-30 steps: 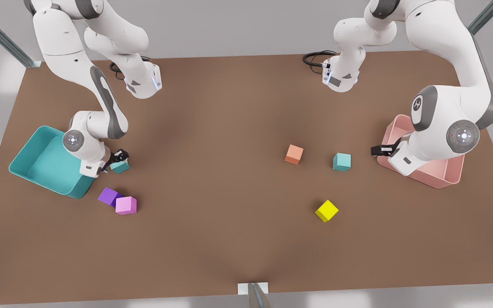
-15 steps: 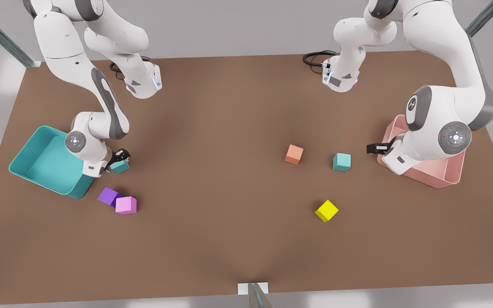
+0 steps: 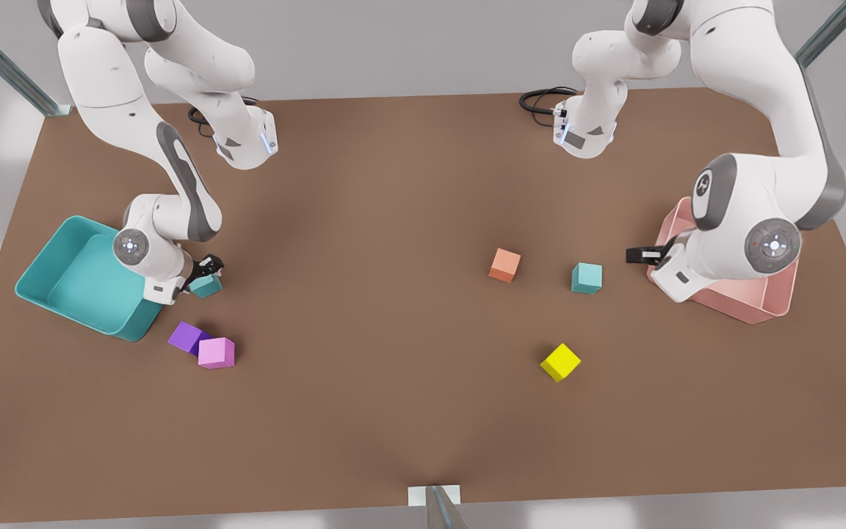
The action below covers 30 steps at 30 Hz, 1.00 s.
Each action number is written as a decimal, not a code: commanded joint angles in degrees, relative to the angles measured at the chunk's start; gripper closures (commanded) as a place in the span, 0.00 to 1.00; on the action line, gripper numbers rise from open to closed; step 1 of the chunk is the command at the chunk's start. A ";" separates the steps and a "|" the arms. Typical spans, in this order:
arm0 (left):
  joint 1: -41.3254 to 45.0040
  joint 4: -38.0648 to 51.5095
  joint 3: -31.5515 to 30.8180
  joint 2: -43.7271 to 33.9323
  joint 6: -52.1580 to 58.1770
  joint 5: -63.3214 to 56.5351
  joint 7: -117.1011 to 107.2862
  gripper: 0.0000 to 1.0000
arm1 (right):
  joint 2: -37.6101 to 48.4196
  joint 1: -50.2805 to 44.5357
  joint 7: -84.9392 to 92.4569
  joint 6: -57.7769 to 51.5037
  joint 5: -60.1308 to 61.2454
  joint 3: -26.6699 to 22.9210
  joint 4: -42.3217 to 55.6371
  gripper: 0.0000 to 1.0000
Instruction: Stack the two blue cubes on top of each other
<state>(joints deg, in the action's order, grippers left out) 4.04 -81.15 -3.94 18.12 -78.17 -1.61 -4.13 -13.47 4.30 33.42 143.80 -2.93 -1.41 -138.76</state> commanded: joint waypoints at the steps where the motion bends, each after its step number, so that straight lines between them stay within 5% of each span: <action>1: 0.18 0.02 -0.01 0.08 1.27 0.02 0.00 0.00 | -0.15 0.00 1.03 -0.01 0.11 0.00 0.07 0.00; 18: 0.00 0.02 -0.01 1.22 1.27 0.02 0.00 0.00 | -1.73 0.00 1.03 0.52 -0.24 0.00 -0.11 0.00; 22: -0.08 0.02 -0.01 1.48 1.27 0.02 0.00 0.00 | -1.99 0.00 1.12 0.52 -0.50 0.00 -0.02 0.26; 30: -0.17 0.02 -0.01 1.75 1.27 0.02 0.00 0.00 | -1.20 -0.26 1.12 -1.94 -0.68 0.61 1.21 0.29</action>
<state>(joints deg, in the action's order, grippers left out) 3.90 -81.15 -3.95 19.92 -76.94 -1.55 -4.14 -14.79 4.13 34.35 143.39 -3.43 -0.89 -137.73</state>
